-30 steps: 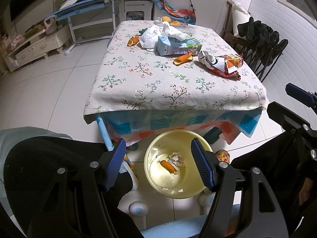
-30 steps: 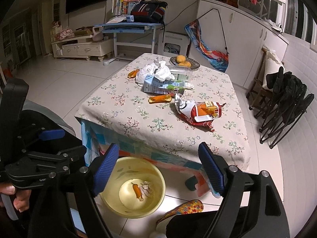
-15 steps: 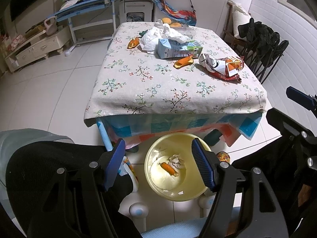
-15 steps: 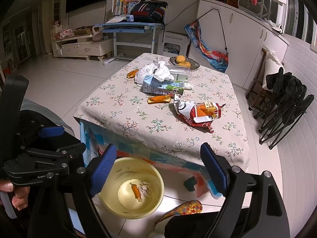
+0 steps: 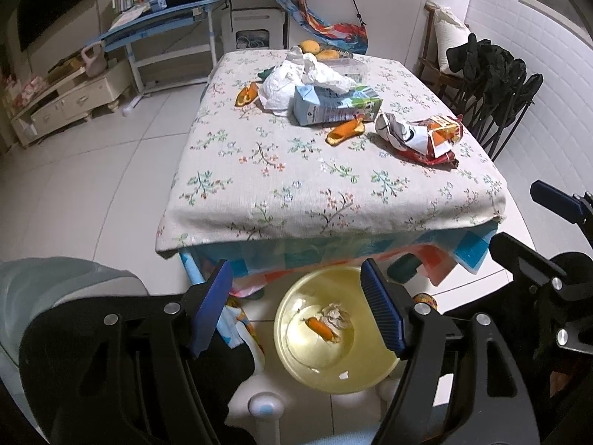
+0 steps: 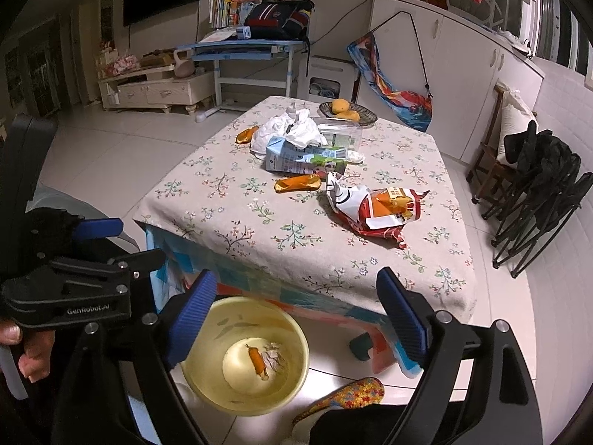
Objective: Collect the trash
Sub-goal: 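Withdraw both open tools from the basin back toward the table, then grasp a second orange peel with the left tool while the right tool grasps the chip bag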
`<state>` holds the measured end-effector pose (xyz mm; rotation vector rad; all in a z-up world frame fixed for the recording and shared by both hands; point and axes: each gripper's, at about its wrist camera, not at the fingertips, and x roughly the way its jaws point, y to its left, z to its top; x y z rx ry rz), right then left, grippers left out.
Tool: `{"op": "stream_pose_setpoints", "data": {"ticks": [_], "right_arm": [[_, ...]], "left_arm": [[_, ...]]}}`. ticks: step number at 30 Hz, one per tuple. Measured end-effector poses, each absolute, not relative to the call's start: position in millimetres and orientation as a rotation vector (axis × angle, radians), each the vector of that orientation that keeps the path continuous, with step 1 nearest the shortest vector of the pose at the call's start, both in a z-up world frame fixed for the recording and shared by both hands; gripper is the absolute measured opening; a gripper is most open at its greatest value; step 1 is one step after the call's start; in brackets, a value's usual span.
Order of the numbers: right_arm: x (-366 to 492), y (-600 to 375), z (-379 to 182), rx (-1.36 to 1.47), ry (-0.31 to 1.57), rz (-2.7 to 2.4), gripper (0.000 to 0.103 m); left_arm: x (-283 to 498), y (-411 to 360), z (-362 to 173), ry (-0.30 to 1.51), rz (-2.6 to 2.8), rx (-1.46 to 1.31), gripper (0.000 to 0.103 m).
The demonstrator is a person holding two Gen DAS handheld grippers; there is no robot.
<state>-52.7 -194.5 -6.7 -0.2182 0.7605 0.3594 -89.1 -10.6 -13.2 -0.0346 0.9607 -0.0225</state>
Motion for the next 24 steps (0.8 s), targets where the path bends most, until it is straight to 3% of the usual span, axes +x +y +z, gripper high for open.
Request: {"op": "stream_pose_setpoints", "data": {"ticks": [15,24], "right_arm": [[7.6,-225.9,-26.4,-0.099,0.800,0.345,0.085],[53.0,-266.1,-40.0,0.185,0.876,0.322,0.085]], "left_arm": [[-26.5,-15.7,-19.3,0.935,-0.032,-0.015,0.073],[34.2,-43.5,-20.6,0.887,-0.161,0.110,0.073]]}}
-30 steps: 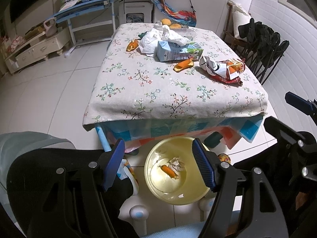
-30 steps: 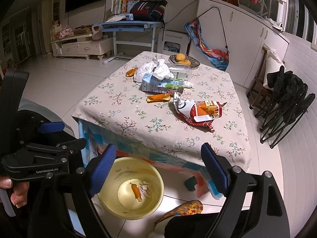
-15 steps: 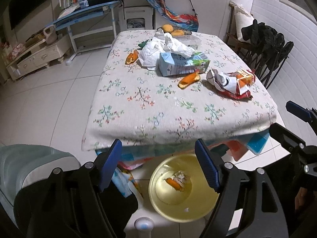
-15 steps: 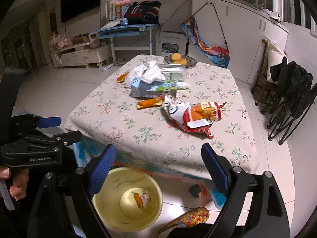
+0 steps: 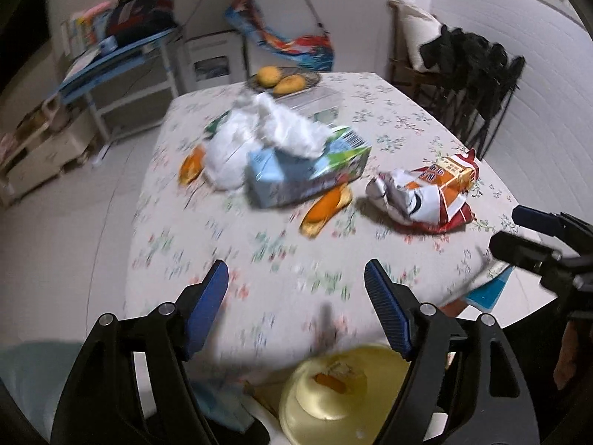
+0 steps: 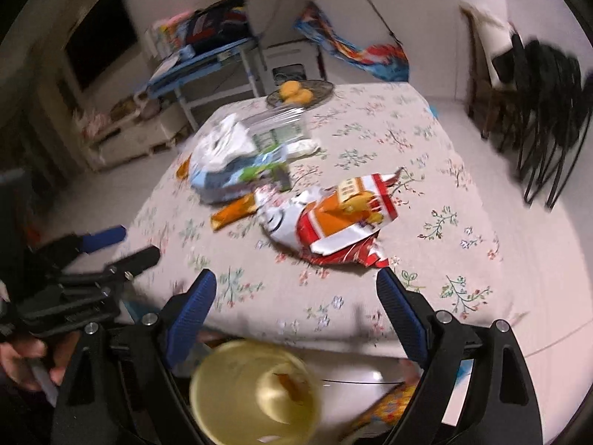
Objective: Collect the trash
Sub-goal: 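Grasp a second orange peel with the left tool while the right tool grasps the chip bag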
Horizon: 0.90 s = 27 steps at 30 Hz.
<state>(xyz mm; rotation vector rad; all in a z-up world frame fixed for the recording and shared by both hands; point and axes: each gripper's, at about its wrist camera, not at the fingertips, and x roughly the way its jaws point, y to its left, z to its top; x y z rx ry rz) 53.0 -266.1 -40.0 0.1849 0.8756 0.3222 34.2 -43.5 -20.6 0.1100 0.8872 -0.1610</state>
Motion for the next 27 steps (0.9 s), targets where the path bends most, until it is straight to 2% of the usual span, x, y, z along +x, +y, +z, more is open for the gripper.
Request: {"op": "stream_pose_setpoints", "data": {"ticks": [8,23,27], "right_arm": [[88.0,-283.1,-54.0,0.356,0.913,0.304,0.085],[120.4,-297.6,-72.5,0.464,0.935,0.267,0.085],[125.3,-297.8,-76.3,0.484,0.937,0.276,0.077]], "left_arm": [[75.7,-73.4,-40.3,0.913,-0.224,0.230,0.073],[119.5,-92.3,-67.0,0.960,-0.262,0.225,0.072],[126.5,-97.5,-71.3,0.970,-0.284,0.216,0.060]]}}
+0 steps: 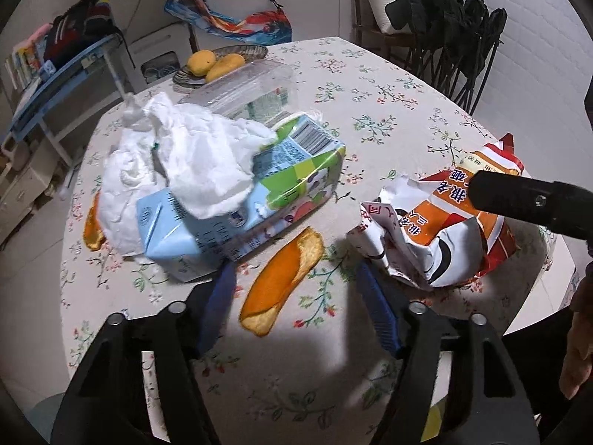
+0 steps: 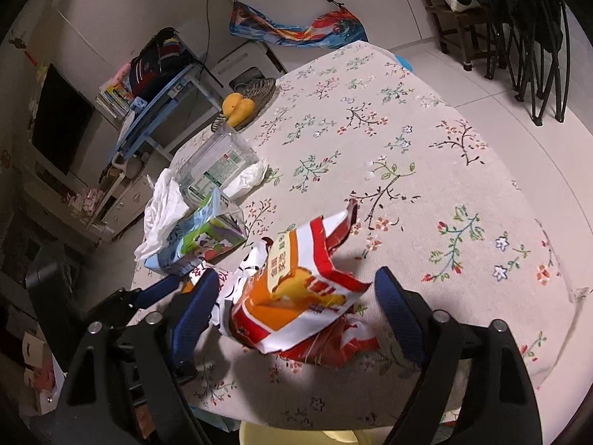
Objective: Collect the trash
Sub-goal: 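Grasp a second orange peel with the left tool while the right tool grasps the chip bag, then lift the peel and the red-and-white chip bag and carry both toward the basin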
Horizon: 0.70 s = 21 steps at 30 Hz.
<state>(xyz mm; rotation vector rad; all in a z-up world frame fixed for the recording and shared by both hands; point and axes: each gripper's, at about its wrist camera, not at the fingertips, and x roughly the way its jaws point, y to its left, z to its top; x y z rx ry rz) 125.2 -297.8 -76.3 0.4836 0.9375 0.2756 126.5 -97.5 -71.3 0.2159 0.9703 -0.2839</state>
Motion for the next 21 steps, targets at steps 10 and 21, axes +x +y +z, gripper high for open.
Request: {"op": "stream_pose_setpoints", "data": {"ticks": [10,21], "right_arm": [[129.4,-301.2,-82.8,0.524,0.949,0.317,0.049],[127.1,-306.8,-76.9,0.555,0.895,0.341,0.038]], "left_arm": [[134.9,-106.4,-76.0,0.975,-0.332,0.194,0.017],[127.0,-83.7,-65.2,0.977,-0.286,0.118,0.016]]}}
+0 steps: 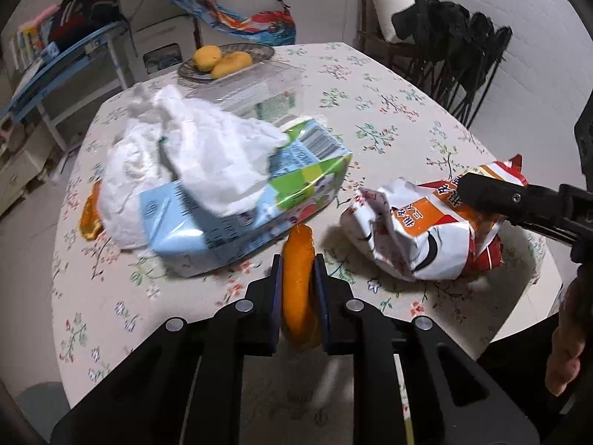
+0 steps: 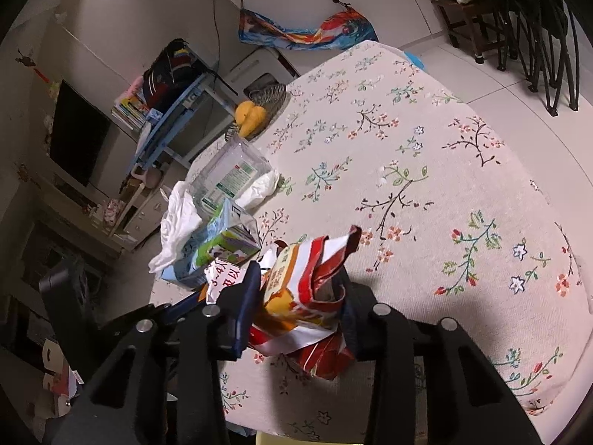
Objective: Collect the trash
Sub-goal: 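Lift the peel and the red-and-white chip bag and carry both toward the basin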
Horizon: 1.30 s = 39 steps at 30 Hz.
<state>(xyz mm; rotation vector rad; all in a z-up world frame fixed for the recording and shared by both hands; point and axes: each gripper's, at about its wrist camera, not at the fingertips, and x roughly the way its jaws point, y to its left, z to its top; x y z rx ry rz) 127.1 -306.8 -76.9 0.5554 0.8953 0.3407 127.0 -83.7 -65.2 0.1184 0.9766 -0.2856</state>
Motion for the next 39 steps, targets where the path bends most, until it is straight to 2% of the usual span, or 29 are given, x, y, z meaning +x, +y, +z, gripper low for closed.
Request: {"op": "stream_pose_setpoints", "data": {"ticks": [16,23,39], "right_arm": [[117.5,-303.5,-70.0,0.555,0.841,0.375,0.032],[106.6,-303.0,-56.5,0.562,0.789,0.415,0.029],[70.0,-280.4,-32.7,0.523,0.719,0.530,0.029]], "left_arm": [[67.9,-8.2,-42.6,0.935,-0.210,-0.186,0.016],[46.3,-5.5,-32.2,0.899,-0.185,-0.172,0.016],[7.7,-3.7,-5.6,0.841,-0.080,-0.066,0.016]]}}
